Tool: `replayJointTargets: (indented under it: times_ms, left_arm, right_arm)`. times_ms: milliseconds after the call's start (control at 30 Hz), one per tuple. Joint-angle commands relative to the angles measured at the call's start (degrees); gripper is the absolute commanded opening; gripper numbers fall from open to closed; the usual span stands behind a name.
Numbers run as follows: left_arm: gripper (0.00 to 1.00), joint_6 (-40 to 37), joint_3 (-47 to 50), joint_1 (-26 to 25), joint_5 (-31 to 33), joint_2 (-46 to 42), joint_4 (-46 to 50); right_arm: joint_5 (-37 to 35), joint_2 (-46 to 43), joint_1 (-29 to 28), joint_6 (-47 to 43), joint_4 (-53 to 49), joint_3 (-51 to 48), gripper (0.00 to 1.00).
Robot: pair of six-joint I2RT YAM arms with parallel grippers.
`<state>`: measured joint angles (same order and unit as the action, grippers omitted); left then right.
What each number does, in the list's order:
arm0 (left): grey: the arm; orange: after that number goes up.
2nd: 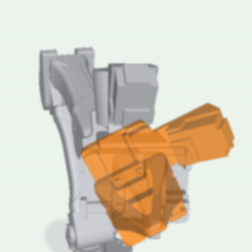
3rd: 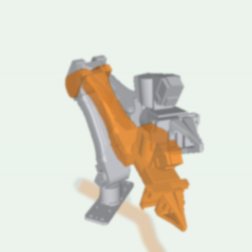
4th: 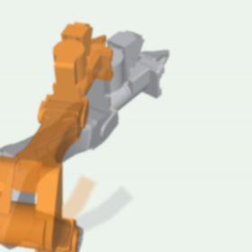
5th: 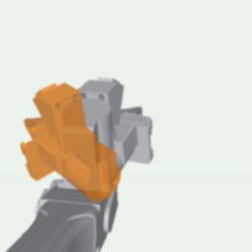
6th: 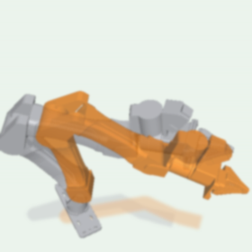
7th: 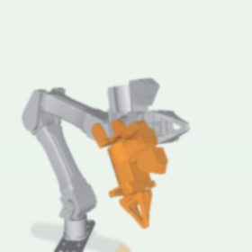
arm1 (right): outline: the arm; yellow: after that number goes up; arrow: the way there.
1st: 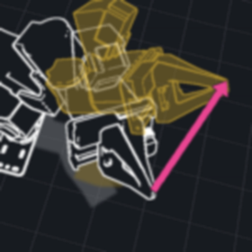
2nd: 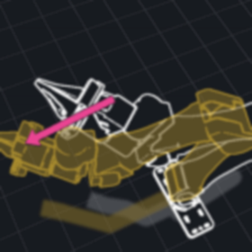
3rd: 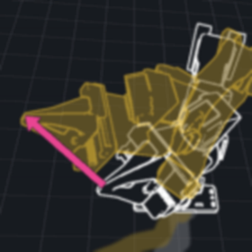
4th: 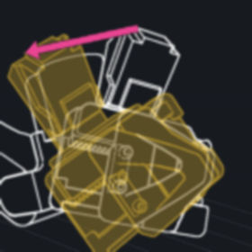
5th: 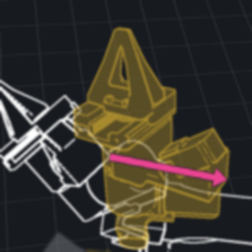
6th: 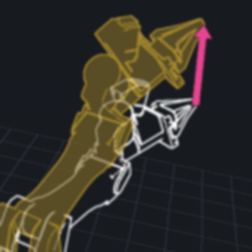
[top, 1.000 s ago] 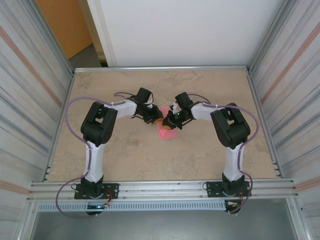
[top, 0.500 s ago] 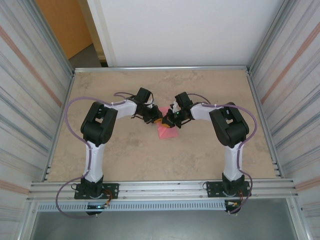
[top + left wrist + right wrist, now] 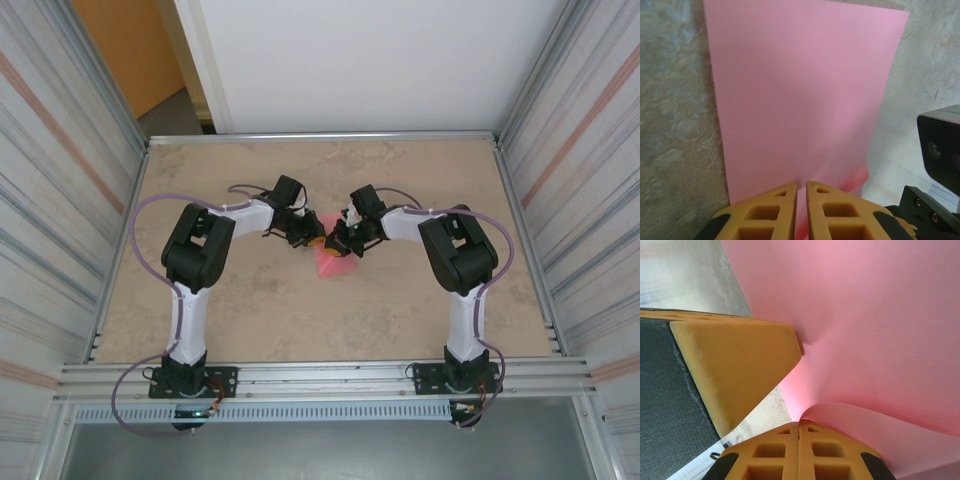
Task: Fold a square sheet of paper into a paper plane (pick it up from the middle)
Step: Fold the triangle a second time at the center of the table.
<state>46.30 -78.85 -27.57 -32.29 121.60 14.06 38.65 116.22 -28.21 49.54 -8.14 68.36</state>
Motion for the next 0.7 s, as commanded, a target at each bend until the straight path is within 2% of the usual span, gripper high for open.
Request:
replayJointTargets:
  times_ms: [0,667]
  left_arm:
    - [0.13,-1.1,0.7,0.1,1.2,0.0,3.1]
    - [0.13,-1.1,1.0,0.0,0.8,-0.2,2.7]
  right_arm:
    - [0.1,1.1,0.0,0.5,-0.8,-0.2,0.00]
    - [0.1,2.6,0.1,0.2,-1.6,-0.1,0.00]
